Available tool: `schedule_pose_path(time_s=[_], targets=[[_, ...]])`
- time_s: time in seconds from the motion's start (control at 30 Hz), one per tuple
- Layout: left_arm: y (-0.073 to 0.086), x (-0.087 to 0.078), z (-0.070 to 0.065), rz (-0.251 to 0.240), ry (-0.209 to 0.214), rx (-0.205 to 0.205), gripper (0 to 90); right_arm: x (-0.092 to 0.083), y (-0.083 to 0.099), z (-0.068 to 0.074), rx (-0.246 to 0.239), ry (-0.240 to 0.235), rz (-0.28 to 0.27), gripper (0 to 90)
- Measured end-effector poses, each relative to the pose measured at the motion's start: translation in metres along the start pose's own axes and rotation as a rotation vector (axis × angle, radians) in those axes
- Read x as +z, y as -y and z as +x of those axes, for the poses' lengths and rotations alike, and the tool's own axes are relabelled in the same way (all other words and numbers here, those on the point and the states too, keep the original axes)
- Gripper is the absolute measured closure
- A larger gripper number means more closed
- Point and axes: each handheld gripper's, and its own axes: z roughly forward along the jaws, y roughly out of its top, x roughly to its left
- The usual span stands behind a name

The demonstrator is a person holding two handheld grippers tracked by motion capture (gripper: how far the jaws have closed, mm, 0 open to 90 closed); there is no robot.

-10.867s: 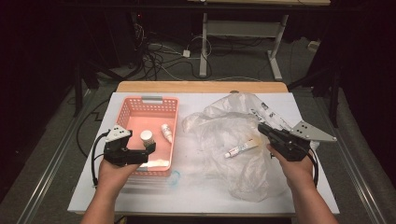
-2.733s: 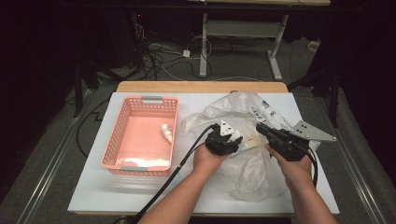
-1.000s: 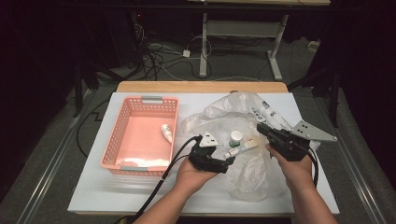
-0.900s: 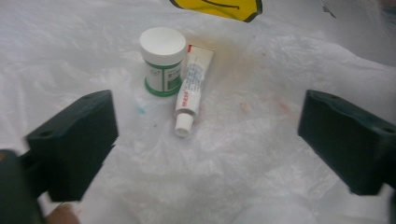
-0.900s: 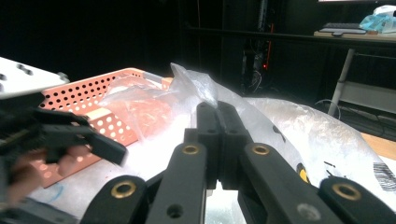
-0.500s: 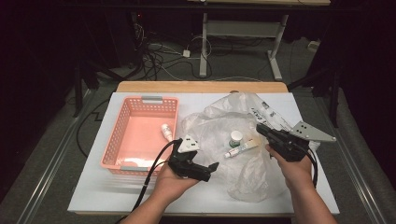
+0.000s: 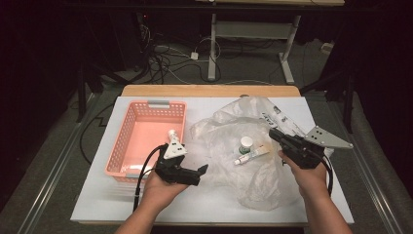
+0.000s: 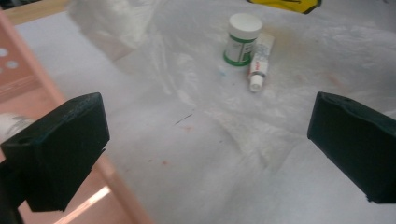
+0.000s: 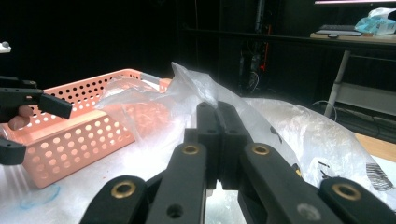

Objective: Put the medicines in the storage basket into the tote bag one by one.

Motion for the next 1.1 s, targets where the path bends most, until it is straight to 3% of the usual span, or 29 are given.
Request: schedule_pose_path(time_s=[0.07, 0.23, 0.43, 0.87, 1.1], targets=[[0.003, -0.004, 0.006, -0.004, -0.007, -0.02, 0.0, 0.0, 0.0, 0.0, 0.0, 0.0, 0.0, 90.0], [0.009, -0.016, 0.019, -0.003, -0.079, -0.025, 0.0, 0.0, 0.0, 0.0, -0.001, 0.0, 0.002, 90.0], [0.015, -0.027, 0.037, -0.012, -0.113, -0.072, 0.0, -0.002, 0.0, 0.0, 0.002, 0.0, 0.001, 90.0], [0.026, -0.048, 0.072, -0.015, -0.165, -0.153, 0.0, -0.003, 0.0, -0.002, 0.006, 0.005, -0.002, 90.0], [0.028, -0.05, 0.077, -0.013, -0.166, -0.169, 0.0, -0.003, 0.0, -0.002, 0.006, 0.006, 0.0, 90.0]])
